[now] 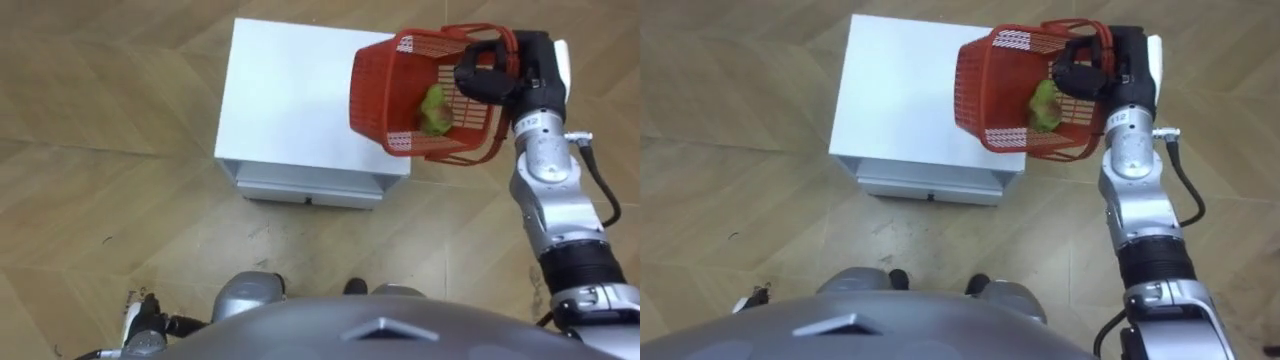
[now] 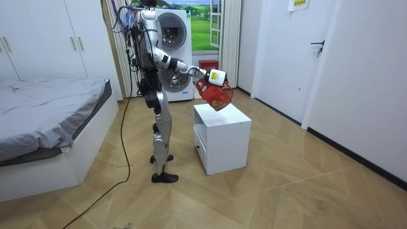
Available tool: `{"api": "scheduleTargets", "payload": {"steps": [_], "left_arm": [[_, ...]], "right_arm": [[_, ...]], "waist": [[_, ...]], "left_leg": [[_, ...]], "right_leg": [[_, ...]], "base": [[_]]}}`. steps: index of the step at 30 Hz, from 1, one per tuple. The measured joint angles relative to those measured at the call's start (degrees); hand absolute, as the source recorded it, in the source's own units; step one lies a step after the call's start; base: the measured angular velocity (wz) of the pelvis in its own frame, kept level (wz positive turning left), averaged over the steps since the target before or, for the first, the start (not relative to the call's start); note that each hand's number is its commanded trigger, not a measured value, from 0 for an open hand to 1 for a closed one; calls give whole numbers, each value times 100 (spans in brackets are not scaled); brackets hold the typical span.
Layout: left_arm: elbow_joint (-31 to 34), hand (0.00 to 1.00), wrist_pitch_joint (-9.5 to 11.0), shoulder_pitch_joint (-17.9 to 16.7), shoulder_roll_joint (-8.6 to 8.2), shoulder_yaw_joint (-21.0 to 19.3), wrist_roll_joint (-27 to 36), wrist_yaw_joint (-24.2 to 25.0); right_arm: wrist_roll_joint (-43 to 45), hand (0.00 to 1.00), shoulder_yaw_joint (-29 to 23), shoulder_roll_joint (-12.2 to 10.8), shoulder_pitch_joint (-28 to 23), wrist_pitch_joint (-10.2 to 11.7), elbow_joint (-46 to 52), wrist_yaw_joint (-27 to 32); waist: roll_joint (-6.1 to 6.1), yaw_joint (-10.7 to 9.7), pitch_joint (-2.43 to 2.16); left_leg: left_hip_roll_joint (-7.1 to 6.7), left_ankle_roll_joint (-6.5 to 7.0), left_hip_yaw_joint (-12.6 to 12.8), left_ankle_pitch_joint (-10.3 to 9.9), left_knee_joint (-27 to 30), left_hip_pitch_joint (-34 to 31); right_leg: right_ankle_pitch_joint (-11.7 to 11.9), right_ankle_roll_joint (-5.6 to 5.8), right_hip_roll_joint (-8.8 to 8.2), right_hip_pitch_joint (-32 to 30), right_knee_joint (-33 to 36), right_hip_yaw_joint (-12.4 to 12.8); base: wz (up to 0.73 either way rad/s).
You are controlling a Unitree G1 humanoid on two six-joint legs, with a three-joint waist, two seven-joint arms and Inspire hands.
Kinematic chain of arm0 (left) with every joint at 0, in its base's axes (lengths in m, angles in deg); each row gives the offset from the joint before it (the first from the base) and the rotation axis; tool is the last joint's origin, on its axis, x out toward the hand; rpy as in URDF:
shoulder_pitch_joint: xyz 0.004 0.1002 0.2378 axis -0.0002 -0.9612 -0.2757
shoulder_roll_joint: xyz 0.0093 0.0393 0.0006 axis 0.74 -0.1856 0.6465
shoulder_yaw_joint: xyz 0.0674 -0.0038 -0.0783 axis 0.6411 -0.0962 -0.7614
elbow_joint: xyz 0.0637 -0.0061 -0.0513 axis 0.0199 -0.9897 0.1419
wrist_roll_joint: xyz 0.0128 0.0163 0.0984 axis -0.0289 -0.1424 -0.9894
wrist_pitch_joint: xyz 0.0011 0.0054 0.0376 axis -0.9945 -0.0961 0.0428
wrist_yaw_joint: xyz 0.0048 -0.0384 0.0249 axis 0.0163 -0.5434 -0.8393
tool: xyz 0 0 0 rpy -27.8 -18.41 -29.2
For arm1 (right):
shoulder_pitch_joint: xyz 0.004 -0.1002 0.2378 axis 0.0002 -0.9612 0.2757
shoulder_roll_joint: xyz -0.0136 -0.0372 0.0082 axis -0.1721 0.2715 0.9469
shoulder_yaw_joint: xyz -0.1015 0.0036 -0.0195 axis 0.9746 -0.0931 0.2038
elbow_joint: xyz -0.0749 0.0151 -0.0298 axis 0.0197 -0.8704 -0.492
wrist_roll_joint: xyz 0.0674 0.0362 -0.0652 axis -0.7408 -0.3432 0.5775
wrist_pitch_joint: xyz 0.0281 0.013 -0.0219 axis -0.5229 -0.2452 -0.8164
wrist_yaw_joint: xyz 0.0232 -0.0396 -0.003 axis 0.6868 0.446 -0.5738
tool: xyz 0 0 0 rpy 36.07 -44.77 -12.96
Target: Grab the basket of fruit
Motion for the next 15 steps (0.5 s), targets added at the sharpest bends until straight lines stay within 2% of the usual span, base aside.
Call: {"api": "scheduleTargets", "payload": {"steps": [5,15], "left_arm": [[-30,0,1,-9,-38,-3,-1,0],[-57,0,-6,-8,-53,-36,-12,86]], "right_arm": [[-100,100,1,0,0,0,190,-56],[-232,100,1,0,0,6,395,-120]], "waist": [[7,32,-1],[-54,46,55]], "left_leg": [[3,-6,-4,15,10,8],[-3,-5,-23,13,-16,0]], "right_leg": [[-14,1,2,-3,11,-5],[-34,9,0,-4,2,-17]], "base": [[0],[0]]}}
